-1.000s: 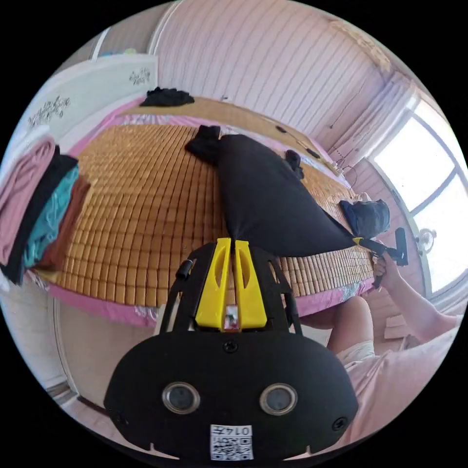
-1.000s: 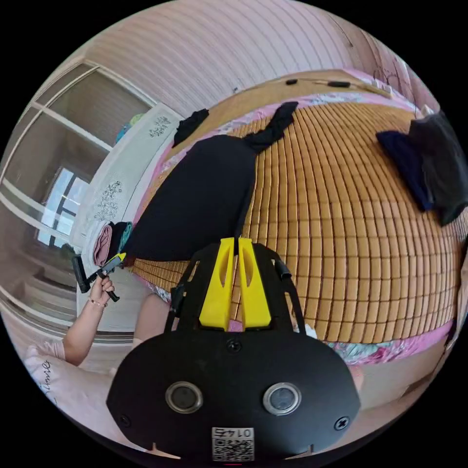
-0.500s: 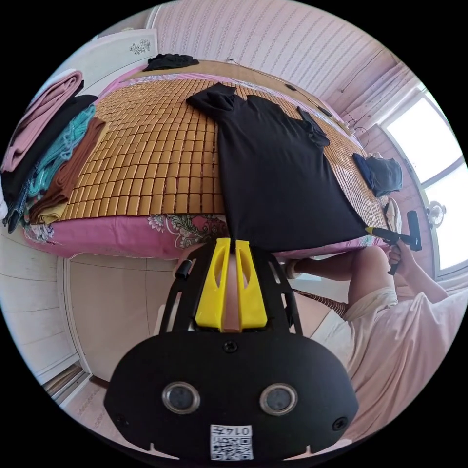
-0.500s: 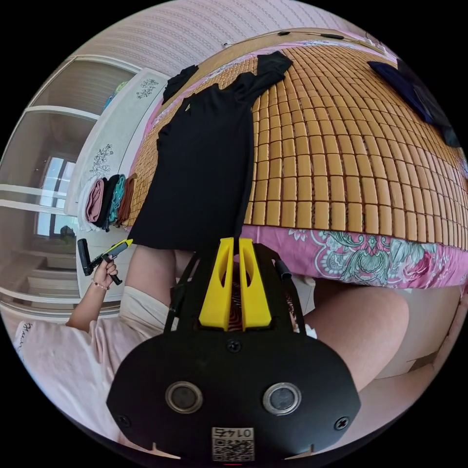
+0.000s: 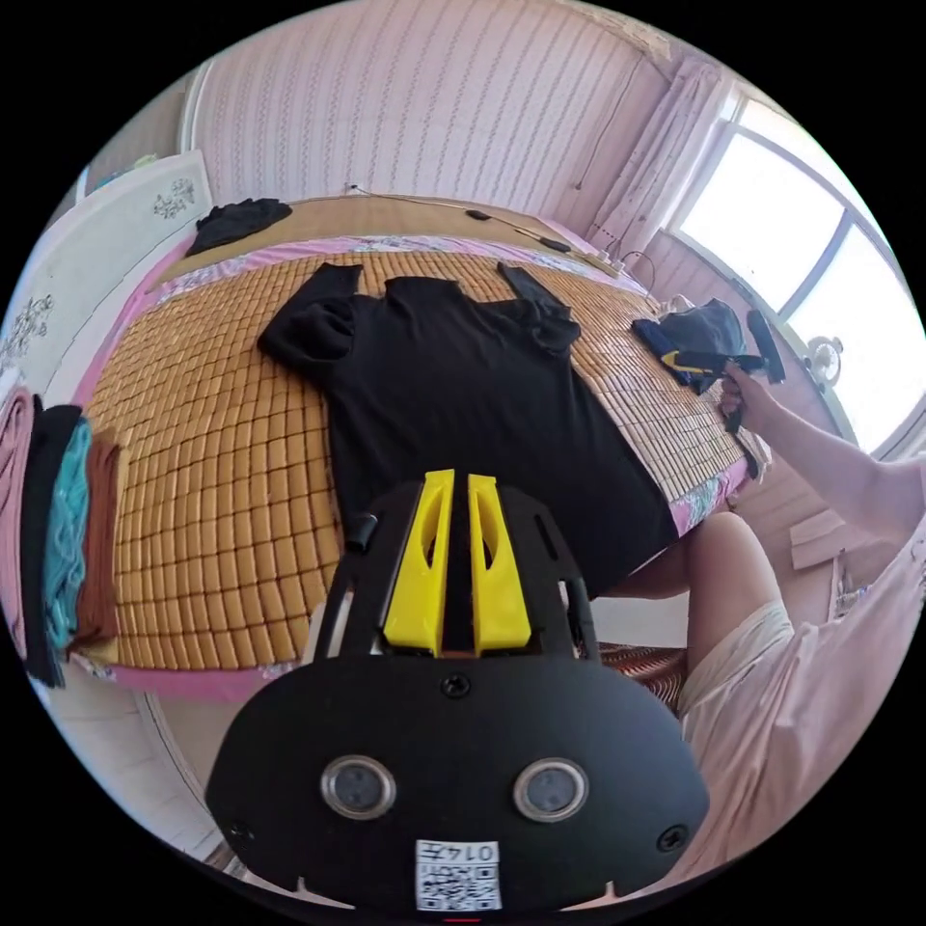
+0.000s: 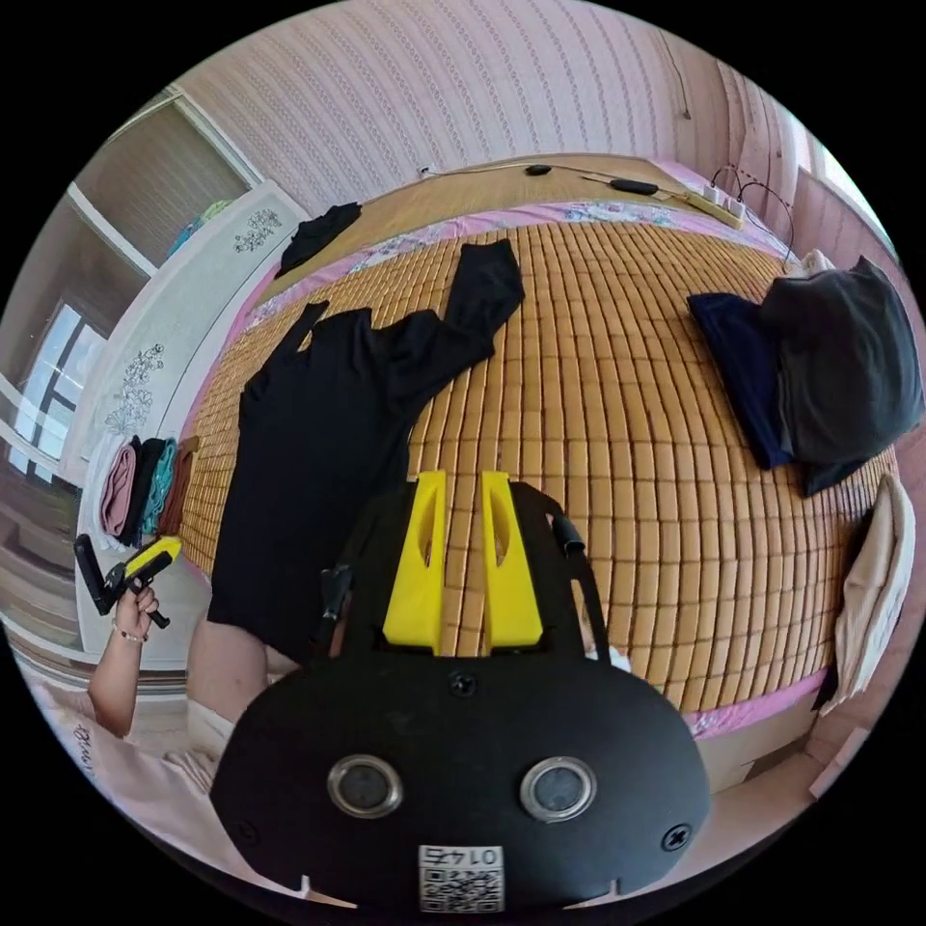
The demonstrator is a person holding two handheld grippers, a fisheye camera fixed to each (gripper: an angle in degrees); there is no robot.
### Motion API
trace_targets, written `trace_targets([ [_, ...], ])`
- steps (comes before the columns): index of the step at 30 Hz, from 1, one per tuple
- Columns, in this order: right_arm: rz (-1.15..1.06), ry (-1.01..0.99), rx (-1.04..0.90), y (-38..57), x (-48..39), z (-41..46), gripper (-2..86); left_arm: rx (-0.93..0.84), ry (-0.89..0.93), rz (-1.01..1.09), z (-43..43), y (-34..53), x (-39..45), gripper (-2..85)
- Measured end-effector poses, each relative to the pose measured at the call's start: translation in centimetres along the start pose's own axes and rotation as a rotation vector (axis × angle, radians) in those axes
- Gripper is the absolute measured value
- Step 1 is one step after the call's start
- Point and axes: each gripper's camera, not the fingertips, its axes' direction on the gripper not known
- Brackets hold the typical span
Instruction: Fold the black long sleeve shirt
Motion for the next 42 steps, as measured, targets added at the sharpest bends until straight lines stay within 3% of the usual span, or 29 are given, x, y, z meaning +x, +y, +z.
trace_targets([
  [6, 0.058, 0.084, 0.01, -15.0, 4.1, 8.0, 8.1, -0.014, 0.144, 0.136, 10.6, -12.9, 1.7, 3.6],
  [10, 0.171, 0.053, -0.009, -17.8, 6.4, 12.8, 8.1, 0.017, 0.211, 0.177, 14.2, -19.1, 2.4, 3.5],
  [15, 0.111, 0.036, 0.058, -13.7, 7.7, 10.4, 0.5, -0.046, 0.263, 0.167, 16.9, -22.4, 1.8, 2.9],
  [19, 0.111, 0.098, 0.043, -5.1, 7.2, 2.7, 1.4, -0.082, 0.298, 0.195, 17.2, -24.1, 2.4, 2.6],
  [24, 0.197, 0.184, -0.145, 5.9, 7.2, -3.2, 7.4, -0.165, 0.291, 0.238, 19.0, -26.7, 3.8, 3.3],
  [31, 0.404, 0.376, -0.144, 6.7, 14.6, -4.1, 10.4, -0.217, 0.218, 0.349, 24.7, -33.2, 7.0, 4.6],
  [35, 0.474, 0.399, -0.157, 7.7, 17.2, -2.4, 6.8, -0.271, 0.145, 0.398, 29.3, -35.8, 9.2, 6.1],
  [36, 0.442, 0.38, -0.162, 7.7, 17.0, -2.3, 2.5, -0.283, 0.132, 0.403, 30.0, -36.0, 9.5, 6.2],
  [39, 0.403, 0.362, -0.23, 7.5, 17.1, -2.5, 0.4, -0.416, 0.075, 0.414, 34.0, -36.0, 10.4, 4.9],
  [40, 0.397, 0.344, -0.247, 7.6, 17.2, -2.7, 0.1, -0.386, 0.091, 0.43, 34.2, -35.8, 10.6, 3.1],
  [42, 0.402, 0.203, -0.29, 7.6, 17.5, -4.9, -0.2, -0.399, 0.118, 0.423, 34.5, -35.6, 10.6, 0.2],
])
